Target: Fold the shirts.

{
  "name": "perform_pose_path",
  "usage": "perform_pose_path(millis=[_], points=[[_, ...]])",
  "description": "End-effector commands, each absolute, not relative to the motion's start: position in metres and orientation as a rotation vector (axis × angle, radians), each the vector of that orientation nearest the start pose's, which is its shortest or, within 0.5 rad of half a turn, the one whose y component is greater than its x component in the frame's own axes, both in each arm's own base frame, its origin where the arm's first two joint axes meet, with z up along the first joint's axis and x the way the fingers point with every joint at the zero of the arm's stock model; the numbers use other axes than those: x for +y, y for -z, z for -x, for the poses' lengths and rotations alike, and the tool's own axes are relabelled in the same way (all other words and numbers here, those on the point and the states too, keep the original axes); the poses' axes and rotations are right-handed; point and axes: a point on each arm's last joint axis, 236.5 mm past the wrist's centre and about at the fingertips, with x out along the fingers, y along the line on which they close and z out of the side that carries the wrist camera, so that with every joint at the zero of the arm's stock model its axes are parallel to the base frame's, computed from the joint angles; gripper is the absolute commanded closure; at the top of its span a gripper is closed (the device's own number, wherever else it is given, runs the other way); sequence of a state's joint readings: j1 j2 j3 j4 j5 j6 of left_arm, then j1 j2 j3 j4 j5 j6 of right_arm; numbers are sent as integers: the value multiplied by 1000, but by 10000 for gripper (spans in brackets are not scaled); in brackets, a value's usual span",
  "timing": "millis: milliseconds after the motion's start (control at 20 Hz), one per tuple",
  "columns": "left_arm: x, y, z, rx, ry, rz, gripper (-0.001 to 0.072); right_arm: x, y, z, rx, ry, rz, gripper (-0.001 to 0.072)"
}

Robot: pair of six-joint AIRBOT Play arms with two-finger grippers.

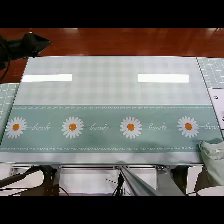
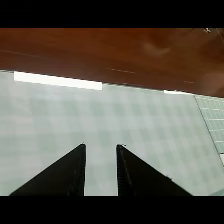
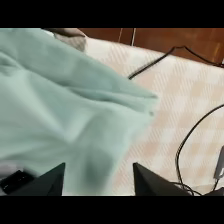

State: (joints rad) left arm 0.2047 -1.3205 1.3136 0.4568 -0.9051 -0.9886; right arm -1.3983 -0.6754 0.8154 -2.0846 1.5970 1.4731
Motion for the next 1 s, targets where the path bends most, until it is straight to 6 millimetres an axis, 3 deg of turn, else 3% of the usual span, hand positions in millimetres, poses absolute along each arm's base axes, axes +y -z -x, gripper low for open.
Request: perform_pose_path(millis=[0, 100, 150, 200, 250, 300, 350, 400, 500, 600, 700, 750, 850, 950], points=[[-59, -173, -507, 545, 456, 553, 452, -200, -71, 93, 1593, 1454, -614, 208], [-59, -171, -508, 549, 456, 553, 452, -217, -70, 78, 1501, 1436, -575, 222], [-59, -171, -508, 545, 460, 539, 451, -234, -71, 48, 1377, 1365, -552, 277], [-60, -171, -507, 537, 473, 501, 450, -256, -80, 6, 1235, 1255, -482, 276], [-63, -170, -505, 534, 499, 455, 441, -278, -101, -50, 1049, 1129, -411, 276], [-69, -168, -500, 535, 537, 403, 356, -287, -126, -108, 893, 989, -371, 276], [-80, -167, -495, 548, 581, 375, 140, -280, -145, -159, 809, 841, -353, 276], [-95, -165, -487, 571, 625, 369, 36, -260, -157, -208, 787, 671, -341, 276], [-129, -152, -469, 641, 701, 280, 36, -195, -158, -286, 842, 360, -299, 276], [-149, -119, -450, 776, 665, 84, 36, -121, -150, -342, 884, 118, -181, 255], [-133, -78, -435, 957, 446, -117, 37, -58, -132, -374, 929, -29, -42, 182], [-121, -66, -427, 1021, 323, -202, 36, -38, -119, -381, 971, -60, 31, 165], [-121, -58, -412, 1078, 244, -312, 37, -17, -88, -385, 1074, -53, 135, 127], [-139, -56, -403, 1088, 282, -333, 44, -6, -62, -381, 1174, -44, 179, 127]])
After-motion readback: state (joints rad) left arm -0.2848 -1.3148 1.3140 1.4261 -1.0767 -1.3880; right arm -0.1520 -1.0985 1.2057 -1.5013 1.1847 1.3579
